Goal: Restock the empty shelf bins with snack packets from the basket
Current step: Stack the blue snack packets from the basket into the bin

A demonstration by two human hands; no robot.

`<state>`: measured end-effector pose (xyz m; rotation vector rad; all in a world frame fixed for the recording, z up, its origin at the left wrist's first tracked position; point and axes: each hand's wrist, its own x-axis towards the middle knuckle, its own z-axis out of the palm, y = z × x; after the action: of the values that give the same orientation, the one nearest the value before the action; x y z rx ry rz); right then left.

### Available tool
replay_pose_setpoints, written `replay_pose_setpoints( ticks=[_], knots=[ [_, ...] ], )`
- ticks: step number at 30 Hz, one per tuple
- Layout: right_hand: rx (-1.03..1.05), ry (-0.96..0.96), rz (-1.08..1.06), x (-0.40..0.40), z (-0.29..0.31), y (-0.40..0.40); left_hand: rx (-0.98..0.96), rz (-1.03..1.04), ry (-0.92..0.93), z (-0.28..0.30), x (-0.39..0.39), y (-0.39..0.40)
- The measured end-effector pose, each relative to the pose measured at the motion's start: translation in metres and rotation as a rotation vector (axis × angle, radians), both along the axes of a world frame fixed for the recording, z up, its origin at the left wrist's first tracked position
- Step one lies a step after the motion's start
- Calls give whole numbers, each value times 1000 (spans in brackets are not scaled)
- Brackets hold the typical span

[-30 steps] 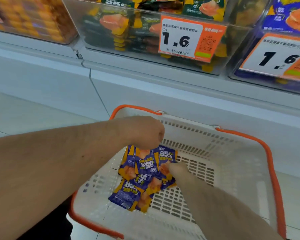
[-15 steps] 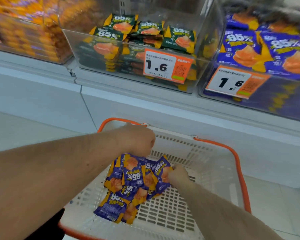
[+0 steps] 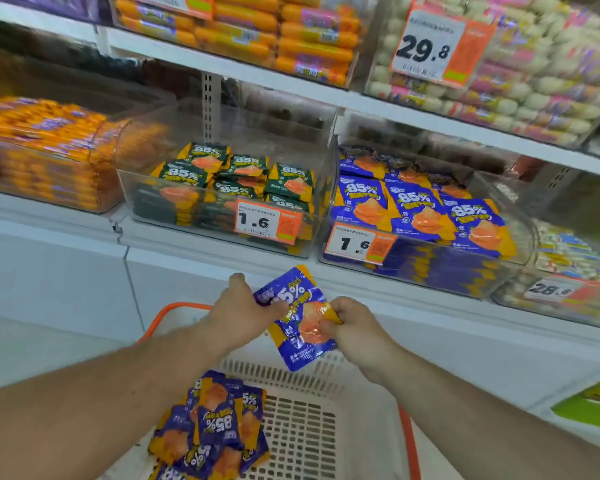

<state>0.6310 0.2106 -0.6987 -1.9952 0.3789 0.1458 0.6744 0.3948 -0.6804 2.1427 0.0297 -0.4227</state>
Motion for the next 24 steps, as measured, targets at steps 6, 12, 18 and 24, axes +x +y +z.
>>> replay_pose_setpoints(
  ticks=[6,12,18,24],
  knots=[
    [268,-181,-94,-16,55,-13,-575,8,10,22,-19,-37],
    [364,-378,-241,-25,81,-42,-631,-10,-94,55,-7,-77],
    [404,-420,-336,-11,99,-84,-280,-87,-416,76,16,-120],
    [271,-501,-469,12,140,-146,335,-186,-1042,83,55,-145]
  ],
)
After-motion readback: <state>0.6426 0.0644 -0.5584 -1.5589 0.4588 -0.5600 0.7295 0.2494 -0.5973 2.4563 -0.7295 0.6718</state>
